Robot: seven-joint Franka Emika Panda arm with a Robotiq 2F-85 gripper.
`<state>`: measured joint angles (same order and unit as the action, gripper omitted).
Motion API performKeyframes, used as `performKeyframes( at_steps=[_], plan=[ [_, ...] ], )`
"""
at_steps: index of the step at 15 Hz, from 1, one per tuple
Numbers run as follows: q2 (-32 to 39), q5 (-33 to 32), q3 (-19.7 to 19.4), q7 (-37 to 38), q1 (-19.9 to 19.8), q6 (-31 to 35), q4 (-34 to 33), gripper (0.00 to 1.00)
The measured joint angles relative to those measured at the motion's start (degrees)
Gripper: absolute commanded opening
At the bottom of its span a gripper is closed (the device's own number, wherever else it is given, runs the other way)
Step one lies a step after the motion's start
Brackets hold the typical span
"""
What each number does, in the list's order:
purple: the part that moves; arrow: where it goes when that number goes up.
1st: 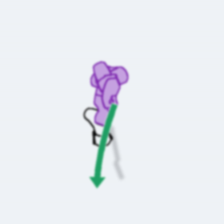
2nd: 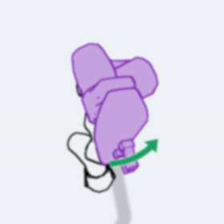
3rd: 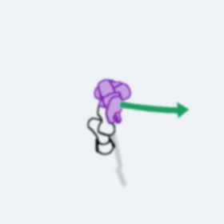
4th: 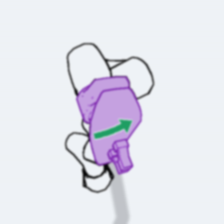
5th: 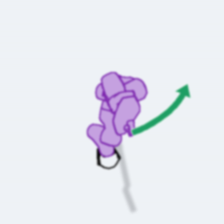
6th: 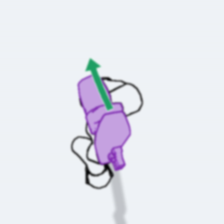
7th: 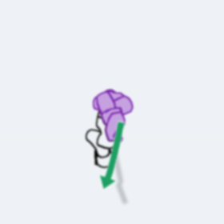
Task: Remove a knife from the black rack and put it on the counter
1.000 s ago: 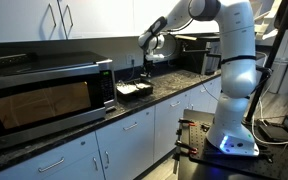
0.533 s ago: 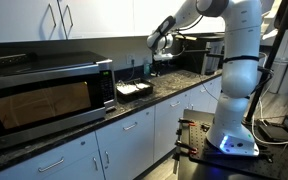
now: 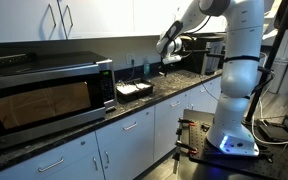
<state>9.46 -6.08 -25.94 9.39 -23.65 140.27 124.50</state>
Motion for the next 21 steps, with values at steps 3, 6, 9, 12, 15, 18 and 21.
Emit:
performKeyframes(
  at_steps=[3,6,9,12,15,18,21],
  plan=[
    [1.4,-0.4,-0.6,-0.4,-0.9,5.5,2.0,0.01],
    [3.9,0.7,-0.5,-2.1,-1.5,10.8,3.0,0.01],
    [6.8,4.2,0.5,-5.5,-2.4,14.9,3.1,0.01],
    [9.0,9.1,2.9,-9.7,-3.9,16.5,2.6,0.01],
    [10.1,14.1,6.0,-13.3,-5.7,16.6,1.9,0.04],
    [10.1,15.3,7.3,-14.6,-6.4,16.6,1.5,0.01],
    [10.4,15.3,7.3,-14.8,-6.6,16.8,1.4,0.01]
  ],
)
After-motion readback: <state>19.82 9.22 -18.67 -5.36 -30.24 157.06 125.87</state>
